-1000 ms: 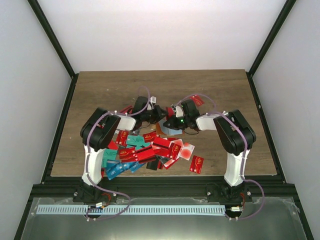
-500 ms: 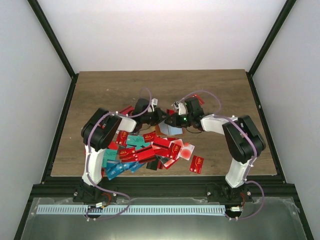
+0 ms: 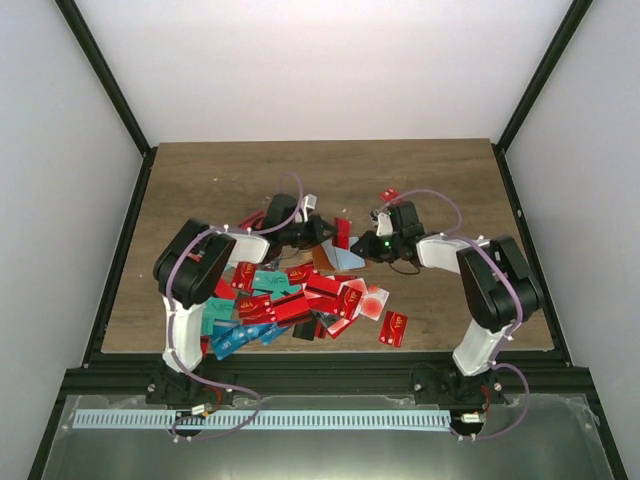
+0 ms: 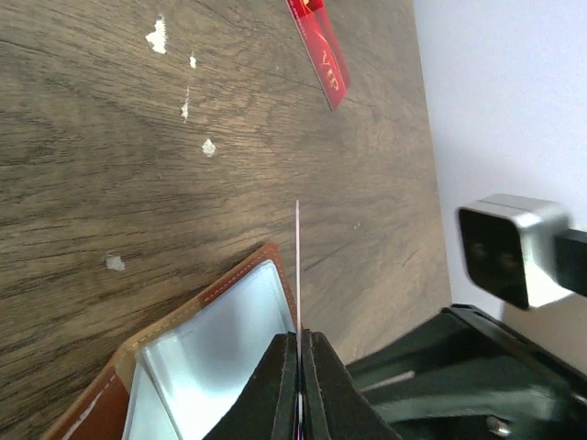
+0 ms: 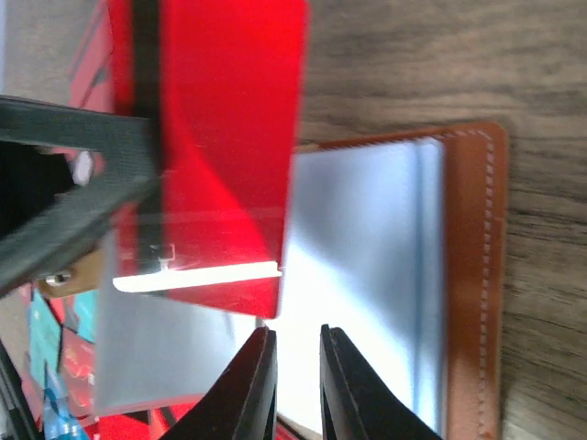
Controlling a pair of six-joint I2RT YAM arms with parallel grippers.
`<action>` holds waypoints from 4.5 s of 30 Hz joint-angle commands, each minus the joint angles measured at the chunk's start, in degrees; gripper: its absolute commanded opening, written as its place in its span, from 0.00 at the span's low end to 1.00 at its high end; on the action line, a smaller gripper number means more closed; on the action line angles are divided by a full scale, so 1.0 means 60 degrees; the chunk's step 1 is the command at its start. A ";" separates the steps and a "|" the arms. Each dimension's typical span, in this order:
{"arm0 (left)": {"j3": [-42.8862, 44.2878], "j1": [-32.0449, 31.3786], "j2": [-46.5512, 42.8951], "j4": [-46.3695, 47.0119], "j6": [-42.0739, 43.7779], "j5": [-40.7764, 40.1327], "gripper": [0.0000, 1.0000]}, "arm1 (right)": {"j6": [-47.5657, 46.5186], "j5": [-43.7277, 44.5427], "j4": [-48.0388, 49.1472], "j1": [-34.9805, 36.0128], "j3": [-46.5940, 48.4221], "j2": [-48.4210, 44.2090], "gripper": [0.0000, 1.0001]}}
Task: Put the credit cards into the card holder
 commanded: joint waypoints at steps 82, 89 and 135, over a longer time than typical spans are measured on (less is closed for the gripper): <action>0.0237 -0.0087 -0.0292 -0.3873 0.1286 -0.0061 0.04 | -0.0099 0.2286 -0.1407 -0.0330 0.0135 0.0050 0.24; 0.0331 -0.0079 -0.0256 -0.4003 0.1313 -0.0097 0.04 | -0.0107 0.2182 -0.1218 -0.0333 0.0038 0.0239 0.22; 0.0445 -0.0102 0.0049 -0.2633 0.0251 0.0016 0.04 | 0.0176 0.0086 -0.0789 -0.0346 -0.0138 0.0613 0.18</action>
